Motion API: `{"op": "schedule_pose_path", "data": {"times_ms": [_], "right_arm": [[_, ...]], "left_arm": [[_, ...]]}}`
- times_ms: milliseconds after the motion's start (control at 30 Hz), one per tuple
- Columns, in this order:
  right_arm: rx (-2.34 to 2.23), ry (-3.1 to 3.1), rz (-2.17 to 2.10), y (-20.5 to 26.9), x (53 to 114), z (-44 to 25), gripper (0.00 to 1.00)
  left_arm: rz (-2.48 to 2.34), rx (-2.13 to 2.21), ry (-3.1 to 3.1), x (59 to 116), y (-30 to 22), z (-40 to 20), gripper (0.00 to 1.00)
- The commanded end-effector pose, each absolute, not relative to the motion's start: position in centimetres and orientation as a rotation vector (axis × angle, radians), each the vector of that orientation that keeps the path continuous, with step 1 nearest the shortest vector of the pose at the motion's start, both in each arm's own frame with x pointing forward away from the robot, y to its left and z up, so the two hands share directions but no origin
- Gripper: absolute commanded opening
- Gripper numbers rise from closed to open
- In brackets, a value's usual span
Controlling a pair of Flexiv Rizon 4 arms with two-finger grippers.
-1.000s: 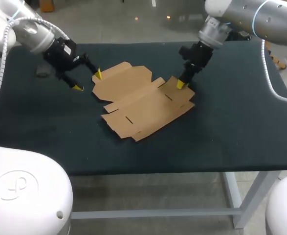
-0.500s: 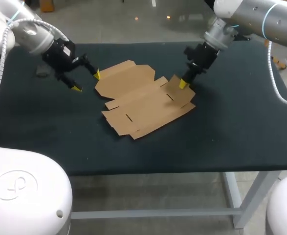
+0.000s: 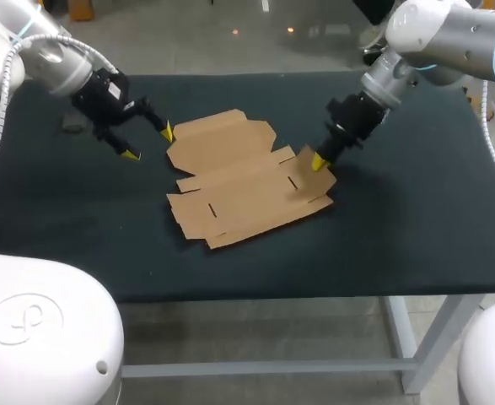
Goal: Assemble the packaging by folding the flat box into shape, placing the metal phone stand inside, and closing the box properly
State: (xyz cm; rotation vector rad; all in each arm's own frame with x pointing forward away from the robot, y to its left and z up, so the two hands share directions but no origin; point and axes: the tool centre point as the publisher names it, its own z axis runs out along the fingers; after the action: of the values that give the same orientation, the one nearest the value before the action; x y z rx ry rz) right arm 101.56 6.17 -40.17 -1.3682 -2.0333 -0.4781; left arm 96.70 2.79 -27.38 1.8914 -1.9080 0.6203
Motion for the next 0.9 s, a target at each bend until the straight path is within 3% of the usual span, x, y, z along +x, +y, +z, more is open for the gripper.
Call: {"op": "schedule_pose_path", "data": {"times_ms": [33,167,200,300,367,467,500,533,733,900], "right_arm": [[-1.536,-2.01,-0.801,5.9,99.7,-40.0,0.18],[-1.496,-2.003,-0.752,5.8,99.6,-40.1,0.53],[-1.488,-2.001,-0.735,5.6,99.7,-40.1,0.73],[-1.444,-2.004,-0.673,5.1,100.3,-39.9,0.87],[-1.39,-2.001,-0.623,4.8,100.9,-39.9,0.88],[-1.348,-2.001,-0.566,4.5,101.7,-39.9,0.77],[-1.329,-2.01,-0.534,4.5,101.9,-39.9,0.65],[-1.321,-2.003,-0.534,4.5,102.1,-39.9,0.6],[-1.233,-2.008,-0.428,4.5,103.2,-39.9,0.5],[-1.14,-2.022,-0.302,5.1,104.0,-40.2,0.49]], "left_arm": [[0.617,1.895,-1.911,96.6,2.7,-27.3,1.0],[0.618,1.892,-1.914,96.6,2.5,-27.4,1.0],[0.617,1.891,-1.914,96.6,2.4,-27.5,1.0],[0.615,1.89,-1.915,96.7,2.2,-27.5,1.0],[0.616,1.889,-1.915,96.7,2.1,-27.5,1.0],[0.615,1.891,-1.915,96.8,1.9,-27.6,1.0],[0.614,1.893,-1.914,96.9,1.8,-27.6,1.0],[0.61,1.898,-1.911,96.9,1.7,-27.7,1.0],[0.594,1.918,-1.894,97.2,1.6,-27.8,1.0],[0.594,1.931,-1.892,97.3,1.4,-27.6,1.0]]}}
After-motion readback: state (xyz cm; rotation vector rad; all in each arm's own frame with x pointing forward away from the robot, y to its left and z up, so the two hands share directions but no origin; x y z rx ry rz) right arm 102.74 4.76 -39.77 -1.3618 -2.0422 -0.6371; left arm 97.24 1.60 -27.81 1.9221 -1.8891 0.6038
